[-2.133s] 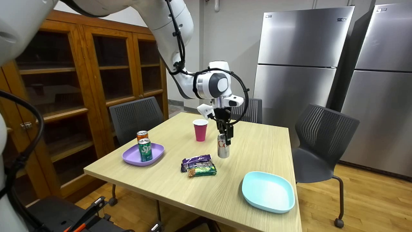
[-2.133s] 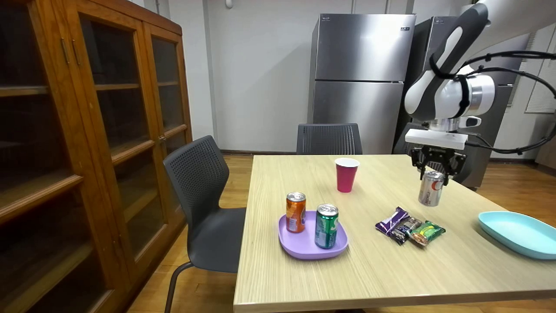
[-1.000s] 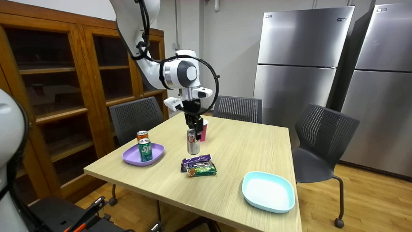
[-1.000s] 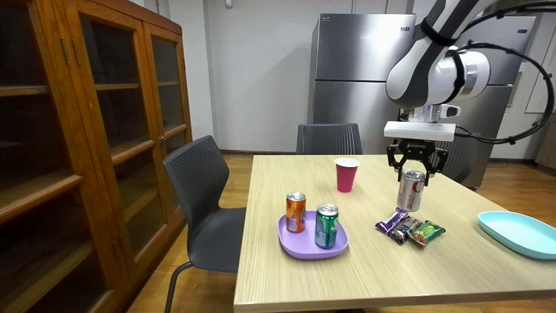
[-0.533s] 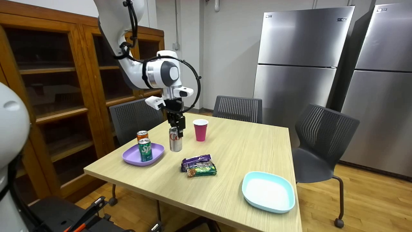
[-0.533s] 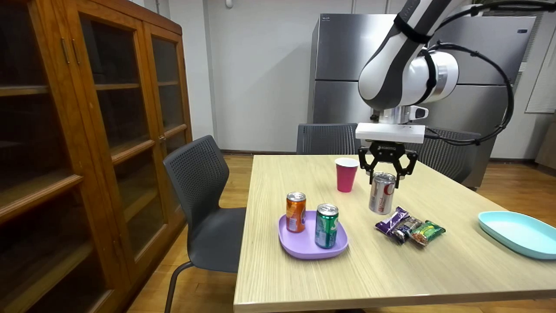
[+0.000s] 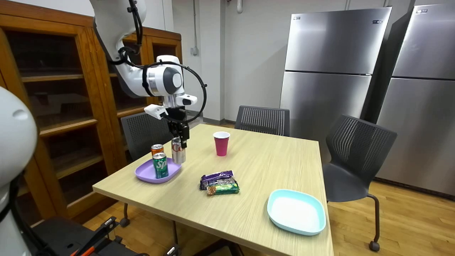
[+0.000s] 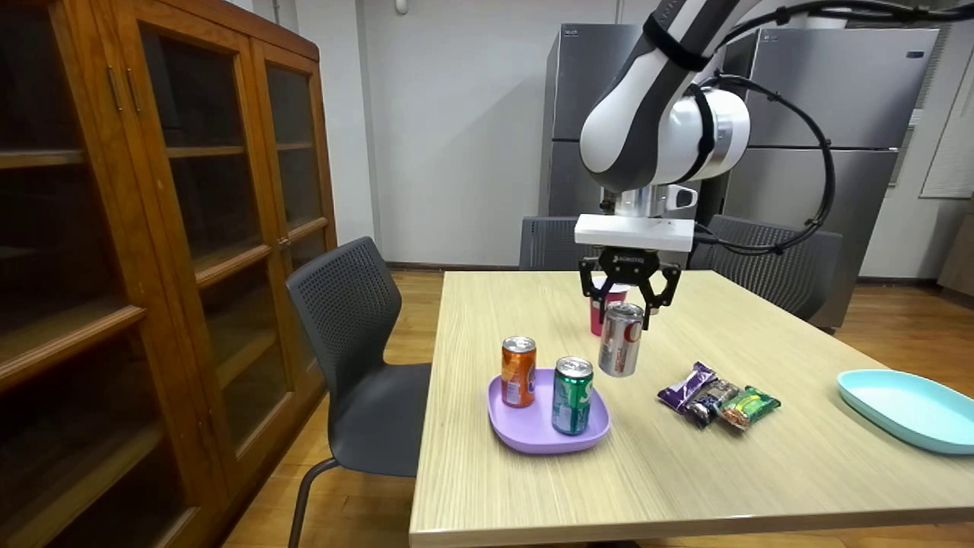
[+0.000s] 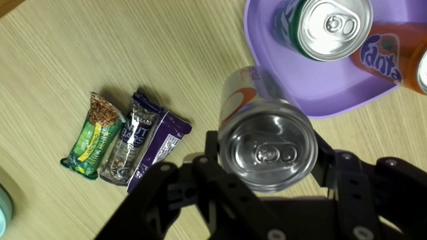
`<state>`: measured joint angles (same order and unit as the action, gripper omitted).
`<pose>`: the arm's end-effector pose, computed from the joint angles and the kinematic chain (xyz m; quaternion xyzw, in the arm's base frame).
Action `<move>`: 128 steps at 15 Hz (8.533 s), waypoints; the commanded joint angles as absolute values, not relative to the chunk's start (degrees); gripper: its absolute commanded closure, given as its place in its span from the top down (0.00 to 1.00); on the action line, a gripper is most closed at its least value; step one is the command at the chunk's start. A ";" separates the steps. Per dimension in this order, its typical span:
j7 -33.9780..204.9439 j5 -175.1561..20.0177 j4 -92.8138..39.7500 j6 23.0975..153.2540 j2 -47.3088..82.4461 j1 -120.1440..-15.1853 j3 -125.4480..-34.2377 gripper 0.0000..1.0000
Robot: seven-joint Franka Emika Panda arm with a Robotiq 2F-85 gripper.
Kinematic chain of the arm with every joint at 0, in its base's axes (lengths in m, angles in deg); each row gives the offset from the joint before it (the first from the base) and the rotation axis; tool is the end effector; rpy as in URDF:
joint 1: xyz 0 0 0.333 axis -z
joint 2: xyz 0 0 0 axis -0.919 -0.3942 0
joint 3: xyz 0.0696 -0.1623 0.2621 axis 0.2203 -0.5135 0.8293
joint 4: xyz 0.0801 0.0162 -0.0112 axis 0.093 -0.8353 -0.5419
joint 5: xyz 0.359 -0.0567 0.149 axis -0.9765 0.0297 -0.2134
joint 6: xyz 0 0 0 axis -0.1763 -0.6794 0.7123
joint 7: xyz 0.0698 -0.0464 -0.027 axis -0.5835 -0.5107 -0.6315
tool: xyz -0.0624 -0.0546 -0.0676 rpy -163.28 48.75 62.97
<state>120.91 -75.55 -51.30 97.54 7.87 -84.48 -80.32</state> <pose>0.5816 0.1385 0.2163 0.9802 -0.1933 0.0239 0.0356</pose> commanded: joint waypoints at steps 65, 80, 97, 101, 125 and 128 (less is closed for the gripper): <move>119.26 -74.96 -39.97 94.38 2.06 -83.49 -80.93 1.00; 112.89 -78.23 -44.62 97.29 1.57 -73.90 -81.56 1.00; 113.61 -79.23 -43.61 96.66 -0.87 -74.34 -83.47 1.00; 113.15 -79.54 -43.71 97.44 -1.50 -74.27 -83.69 1.00; 113.89 -81.78 -33.33 98.20 -15.02 -74.82 -85.59 1.00; 113.93 -81.81 -32.31 97.82 -16.18 -74.96 -85.66 1.00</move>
